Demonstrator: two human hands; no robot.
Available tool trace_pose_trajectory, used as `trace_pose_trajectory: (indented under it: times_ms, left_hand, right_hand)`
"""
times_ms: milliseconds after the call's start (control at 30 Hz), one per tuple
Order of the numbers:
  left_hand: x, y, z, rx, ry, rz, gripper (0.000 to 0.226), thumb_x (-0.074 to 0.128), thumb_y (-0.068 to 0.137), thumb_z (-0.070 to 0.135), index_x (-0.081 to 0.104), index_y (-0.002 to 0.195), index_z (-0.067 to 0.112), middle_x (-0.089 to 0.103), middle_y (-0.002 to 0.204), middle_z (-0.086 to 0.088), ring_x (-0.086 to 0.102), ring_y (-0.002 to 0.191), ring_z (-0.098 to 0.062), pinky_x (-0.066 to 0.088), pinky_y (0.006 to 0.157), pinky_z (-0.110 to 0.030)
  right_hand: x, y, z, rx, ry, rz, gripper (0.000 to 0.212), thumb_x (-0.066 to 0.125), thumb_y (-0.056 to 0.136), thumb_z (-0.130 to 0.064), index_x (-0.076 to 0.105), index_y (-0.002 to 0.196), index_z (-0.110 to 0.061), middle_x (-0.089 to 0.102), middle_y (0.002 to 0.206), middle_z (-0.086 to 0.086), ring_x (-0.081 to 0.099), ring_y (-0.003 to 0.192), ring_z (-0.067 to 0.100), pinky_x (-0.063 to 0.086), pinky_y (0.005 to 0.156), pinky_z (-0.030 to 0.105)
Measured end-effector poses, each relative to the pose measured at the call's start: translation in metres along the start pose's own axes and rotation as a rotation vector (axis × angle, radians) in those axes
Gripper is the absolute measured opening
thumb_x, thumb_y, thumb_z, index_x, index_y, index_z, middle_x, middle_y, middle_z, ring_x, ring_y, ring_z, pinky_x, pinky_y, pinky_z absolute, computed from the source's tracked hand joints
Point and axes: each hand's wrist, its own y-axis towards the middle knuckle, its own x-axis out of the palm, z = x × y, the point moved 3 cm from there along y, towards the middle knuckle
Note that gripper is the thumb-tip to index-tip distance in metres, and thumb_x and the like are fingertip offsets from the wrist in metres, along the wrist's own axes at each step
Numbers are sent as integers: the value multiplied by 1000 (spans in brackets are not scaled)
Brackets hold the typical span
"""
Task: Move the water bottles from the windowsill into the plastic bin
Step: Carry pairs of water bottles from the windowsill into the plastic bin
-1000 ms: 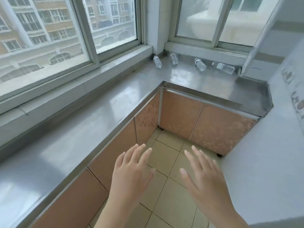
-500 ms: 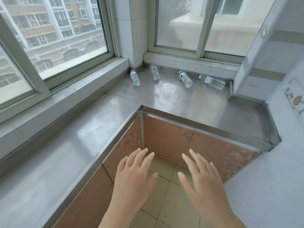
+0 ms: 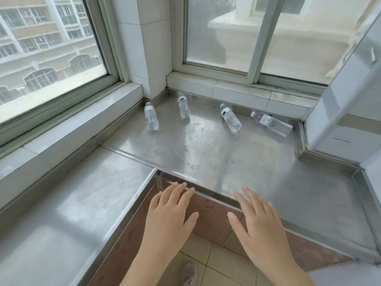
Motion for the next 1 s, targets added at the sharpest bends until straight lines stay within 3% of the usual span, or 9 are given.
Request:
trace_pose_trajectory:
  times_ms: [67, 167, 300, 500, 767, 900, 1000]
  left_hand:
    - [12, 47, -1, 22, -9, 9, 50, 68, 76, 48, 68, 122, 26, 68, 127, 5, 63, 122, -19, 51, 95, -41]
    - [31, 115, 0, 63, -23, 11, 54, 82, 72, 43, 69, 120, 23, 69, 126, 1, 64, 120, -23, 52, 94, -44]
    - [57, 202, 14, 115, -24, -38, 55, 84, 70, 41, 69, 119, 20, 69, 126, -1, 64, 120, -25, 53, 92, -45]
    - [101, 314, 46, 64, -59, -19, 51, 84, 71, 37, 70, 116, 16, 71, 121, -5, 67, 115, -27, 55, 85, -43]
    - [180, 429, 89, -26, -57, -109, 54, 88, 61, 39, 72, 107, 15, 74, 108, -3, 71, 100, -26, 56, 70, -40]
    - [219, 477, 104, -93, -3, -177, 61, 89, 57, 44, 73, 109, 14, 74, 101, -6, 71, 89, -28, 55, 62, -36]
    - [250, 503, 112, -155, 39, -259, 70, 88, 57, 48, 71, 115, 14, 73, 104, -10, 71, 89, -31, 53, 59, -35]
  right_hand:
    - [2, 39, 13, 32, -2, -12, 65, 13, 89, -60, 31, 145, -32, 27, 155, -7, 21, 142, 14, 15, 116, 40]
    - [4, 92, 35, 96, -41, -2, 62, 20, 90, -57, 39, 141, -28, 36, 151, -2, 31, 138, 19, 24, 112, 44]
    - [7, 158, 70, 164, -84, -14, 61, 26, 89, -53, 49, 136, -22, 47, 144, 6, 44, 130, 27, 38, 105, 50]
    - [13, 250, 128, 202, -118, -3, 58, 32, 88, -50, 52, 133, -20, 50, 141, 8, 48, 127, 28, 43, 99, 51]
    - [36, 364, 220, 183, -129, -61, 62, 24, 89, -52, 47, 138, -21, 41, 148, 6, 39, 135, 25, 33, 107, 52]
    - [46, 414, 264, 196, -142, -52, 55, 38, 89, -48, 53, 132, -17, 48, 141, 11, 50, 124, 31, 41, 99, 54]
    - [54, 443, 295, 239, -134, -70, 55, 51, 91, -42, 45, 138, -16, 40, 148, 12, 40, 132, 32, 31, 106, 55]
